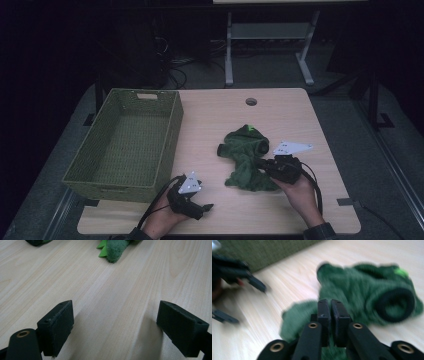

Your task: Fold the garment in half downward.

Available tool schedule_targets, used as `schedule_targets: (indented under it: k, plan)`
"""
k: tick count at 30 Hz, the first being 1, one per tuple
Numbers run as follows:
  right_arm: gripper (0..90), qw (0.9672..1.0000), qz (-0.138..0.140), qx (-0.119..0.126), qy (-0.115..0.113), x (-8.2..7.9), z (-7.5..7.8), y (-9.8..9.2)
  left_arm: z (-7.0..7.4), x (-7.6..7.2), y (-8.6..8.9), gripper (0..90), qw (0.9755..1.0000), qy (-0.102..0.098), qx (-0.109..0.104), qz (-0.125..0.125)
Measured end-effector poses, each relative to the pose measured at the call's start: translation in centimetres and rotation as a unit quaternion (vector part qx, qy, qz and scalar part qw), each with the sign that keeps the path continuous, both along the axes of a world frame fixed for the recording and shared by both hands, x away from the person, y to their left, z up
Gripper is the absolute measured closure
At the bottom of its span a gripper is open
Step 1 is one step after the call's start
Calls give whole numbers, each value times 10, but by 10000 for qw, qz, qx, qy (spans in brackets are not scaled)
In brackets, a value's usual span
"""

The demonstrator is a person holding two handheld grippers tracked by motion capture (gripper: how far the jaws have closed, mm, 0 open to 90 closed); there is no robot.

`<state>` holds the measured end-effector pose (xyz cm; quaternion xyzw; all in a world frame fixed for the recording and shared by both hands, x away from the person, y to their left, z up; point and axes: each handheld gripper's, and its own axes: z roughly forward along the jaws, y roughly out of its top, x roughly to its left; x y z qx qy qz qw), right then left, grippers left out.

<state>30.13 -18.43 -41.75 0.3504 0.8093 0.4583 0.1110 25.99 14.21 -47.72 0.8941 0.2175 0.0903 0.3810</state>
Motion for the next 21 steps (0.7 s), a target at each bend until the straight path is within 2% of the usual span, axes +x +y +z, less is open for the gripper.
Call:
schedule_targets:
  k: [3, 6, 8, 12, 21]
  plan:
    - [897, 10000, 74, 22, -12, 2, 4, 8, 0, 0, 0, 136, 10000, -6, 6, -3]
    - [898, 9999, 105, -58, 2, 7, -2, 18, 0, 0, 0, 136, 10000, 0, 16, -14]
    - [898, 9996, 93, -260, 48, 11, -8, 21, 0, 0, 0, 136, 10000, 8, 12, -10]
    - [899, 9979, 102, -549, 332, 14, -24, 24, 0, 0, 0, 136, 10000, 10, 10, -9]
    - [900, 9949, 164, -734, 667, 11, -43, 29, 0, 0, 0, 136, 10000, 7, 15, -11]
